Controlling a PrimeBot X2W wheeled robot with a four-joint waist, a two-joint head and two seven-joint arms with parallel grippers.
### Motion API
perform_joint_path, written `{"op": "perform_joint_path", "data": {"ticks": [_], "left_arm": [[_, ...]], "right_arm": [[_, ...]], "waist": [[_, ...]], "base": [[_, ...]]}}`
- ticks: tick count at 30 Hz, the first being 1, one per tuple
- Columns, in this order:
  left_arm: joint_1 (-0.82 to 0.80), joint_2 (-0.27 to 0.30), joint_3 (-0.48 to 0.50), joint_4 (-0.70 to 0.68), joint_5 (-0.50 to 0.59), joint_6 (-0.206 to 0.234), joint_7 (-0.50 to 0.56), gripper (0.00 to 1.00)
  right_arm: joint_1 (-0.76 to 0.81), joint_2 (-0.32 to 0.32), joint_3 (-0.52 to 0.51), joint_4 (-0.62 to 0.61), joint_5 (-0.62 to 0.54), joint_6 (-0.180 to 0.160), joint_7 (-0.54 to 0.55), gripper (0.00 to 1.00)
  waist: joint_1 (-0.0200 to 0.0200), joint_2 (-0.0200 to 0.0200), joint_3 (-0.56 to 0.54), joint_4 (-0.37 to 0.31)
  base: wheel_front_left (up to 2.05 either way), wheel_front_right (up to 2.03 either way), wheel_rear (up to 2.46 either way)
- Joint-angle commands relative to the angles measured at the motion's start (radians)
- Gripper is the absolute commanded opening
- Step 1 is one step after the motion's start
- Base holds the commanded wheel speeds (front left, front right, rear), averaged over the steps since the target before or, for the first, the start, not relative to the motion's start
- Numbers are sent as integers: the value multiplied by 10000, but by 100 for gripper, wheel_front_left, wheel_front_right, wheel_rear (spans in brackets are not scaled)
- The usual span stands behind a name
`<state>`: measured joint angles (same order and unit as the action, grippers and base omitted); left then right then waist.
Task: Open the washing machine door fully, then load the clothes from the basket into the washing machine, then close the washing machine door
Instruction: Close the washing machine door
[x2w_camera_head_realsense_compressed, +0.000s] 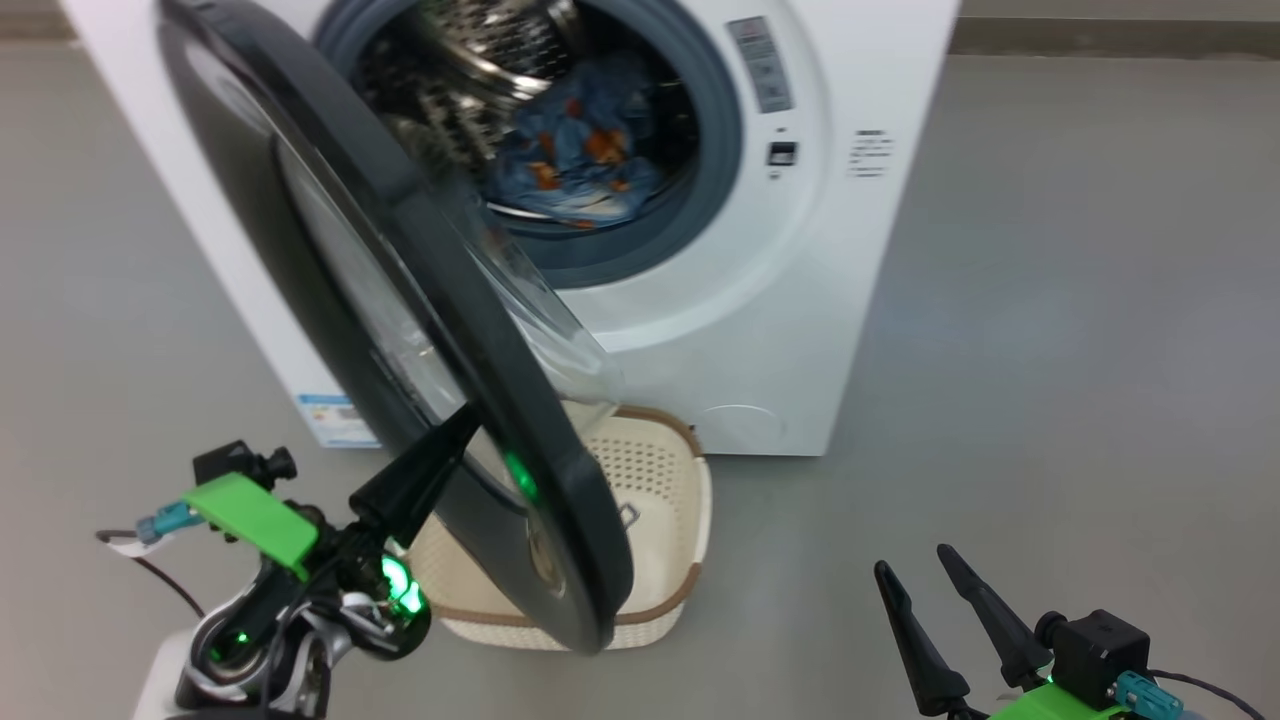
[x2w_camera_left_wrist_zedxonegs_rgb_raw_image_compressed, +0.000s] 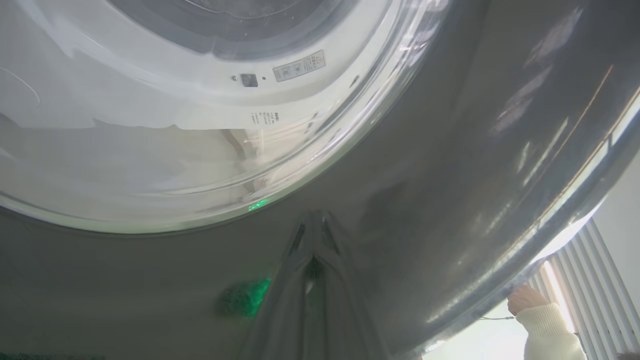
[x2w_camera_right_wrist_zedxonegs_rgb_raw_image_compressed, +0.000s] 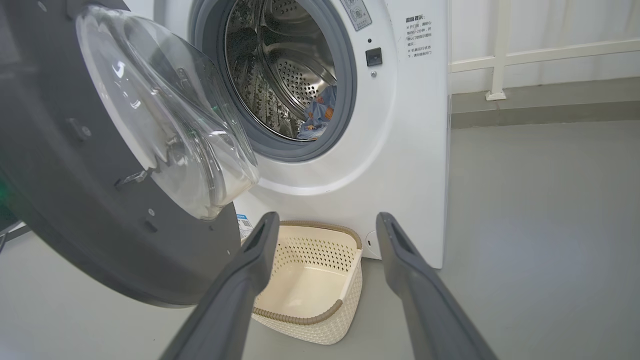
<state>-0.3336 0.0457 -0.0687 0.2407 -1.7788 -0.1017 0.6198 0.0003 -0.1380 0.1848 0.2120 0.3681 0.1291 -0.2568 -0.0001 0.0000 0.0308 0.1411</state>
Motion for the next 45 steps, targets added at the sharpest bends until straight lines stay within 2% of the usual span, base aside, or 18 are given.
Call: {"op": "perform_joint_path", "data": {"ticks": [1, 6, 15, 21, 30, 33, 36, 42, 43, 45], "left_arm": [[-627, 47, 51, -103, -131, -156, -88, 0], [-1059, 46, -232, 436, -171, -254, -535, 0], [-2048, 46, -537, 1355, 434, -286, -1684, 0], [-2564, 46, -625, 1928, 606, -288, -2383, 0], [-2928, 45, -875, 2494, 620, -288, -2869, 0], [-2746, 125, -1021, 2408, 1277, -289, -3163, 0], [-2376, 479, -1402, 2154, 2375, -289, -3733, 0], [-1278, 1361, -2267, 1451, 4635, -289, -5610, 0], [-1089, 1502, -2393, 1370, 4975, -289, -5936, 9], [-717, 1798, -2582, 1303, 5755, -289, -6689, 47]], "right_arm": [[-139, -124, 295, -186, 6, 16, -49, 100], [-123, -192, 344, -169, 36, 16, -49, 100], [-172, -227, 468, -154, 102, 16, -49, 100], [-140, -184, 403, -146, 103, 16, -49, 100], [-223, -59, 436, -104, 74, 16, -49, 100], [-209, -46, 381, -111, 70, 16, -49, 100], [-160, -26, 308, -134, 63, 16, -49, 100], [19, 58, 25, -213, 43, 16, -49, 100], [39, 73, -6, -231, 39, 16, -49, 100], [62, 87, -39, -249, 20, 16, -49, 100]], "waist": [[1, 0, -227, -656], [1, 0, -264, -1151], [1, 0, -207, -1909], [1, 0, -184, -2003], [1, 0, -232, -1815], [1, 0, -253, -1724], [1, 0, -288, -1640], [1, 0, -356, -1341], [1, 0, -371, -1283], [1, 0, -411, -1192]], "base": [[0, 0, 0], [0, 0, 0], [0, 0, 0], [0, 0, 0], [0, 0, 0], [0, 0, 0], [0, 0, 0], [0, 0, 0], [0, 0, 0], [0, 0, 0]]}}
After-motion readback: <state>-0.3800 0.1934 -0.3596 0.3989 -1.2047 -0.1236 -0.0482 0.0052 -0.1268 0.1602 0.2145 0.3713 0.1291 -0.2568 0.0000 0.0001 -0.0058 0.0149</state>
